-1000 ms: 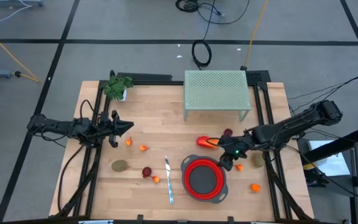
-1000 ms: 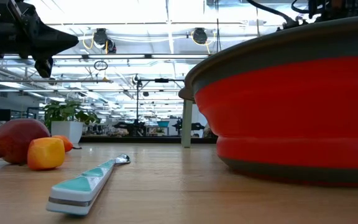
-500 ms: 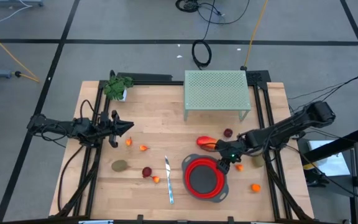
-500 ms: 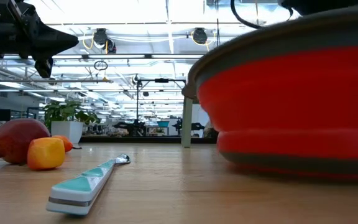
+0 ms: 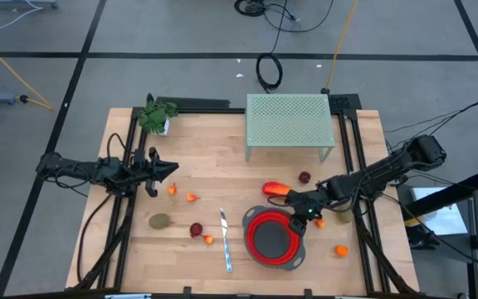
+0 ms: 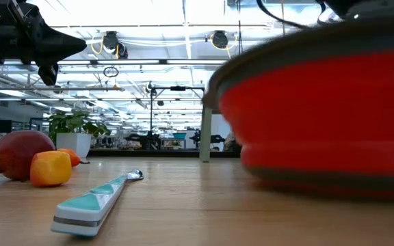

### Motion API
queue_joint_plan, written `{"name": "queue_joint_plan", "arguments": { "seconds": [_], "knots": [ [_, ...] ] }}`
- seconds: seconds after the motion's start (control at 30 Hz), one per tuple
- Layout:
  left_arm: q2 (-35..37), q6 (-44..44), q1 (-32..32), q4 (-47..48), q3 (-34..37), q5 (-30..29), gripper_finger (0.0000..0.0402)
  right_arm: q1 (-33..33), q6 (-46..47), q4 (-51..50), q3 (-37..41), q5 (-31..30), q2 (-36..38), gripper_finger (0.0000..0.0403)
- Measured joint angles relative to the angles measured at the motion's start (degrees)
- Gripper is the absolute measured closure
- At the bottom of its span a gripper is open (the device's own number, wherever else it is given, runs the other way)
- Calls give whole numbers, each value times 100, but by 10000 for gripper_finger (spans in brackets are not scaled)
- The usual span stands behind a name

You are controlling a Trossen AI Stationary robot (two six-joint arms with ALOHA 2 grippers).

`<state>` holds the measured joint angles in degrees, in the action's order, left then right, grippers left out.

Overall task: Pick & Place Fruit
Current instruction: Put the red strainer bowl on the shelf

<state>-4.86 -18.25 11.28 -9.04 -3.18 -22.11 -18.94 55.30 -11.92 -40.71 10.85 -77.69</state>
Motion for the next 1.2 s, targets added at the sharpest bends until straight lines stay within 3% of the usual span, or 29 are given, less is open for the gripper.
{"name": "queue_joint_plan", "arguments": {
  "seconds": [0.17,0.47,0.67,0.9,1.2],
  "knots": [
    [2,-1,-1,0,0,0,378,7,16,466,0,-25,2,317],
    [1,1,1,0,0,-4,378,9,44,365,1,-26,2,391],
    [0,0,1,0,0,-4,378,7,91,480,6,-21,36,396],
    [1,1,0,-5,0,-4,378,52,215,1720,1,-45,369,397],
    [2,1,0,-11,0,-6,378,469,-128,1764,-412,-661,1017,397]
  ]
}}
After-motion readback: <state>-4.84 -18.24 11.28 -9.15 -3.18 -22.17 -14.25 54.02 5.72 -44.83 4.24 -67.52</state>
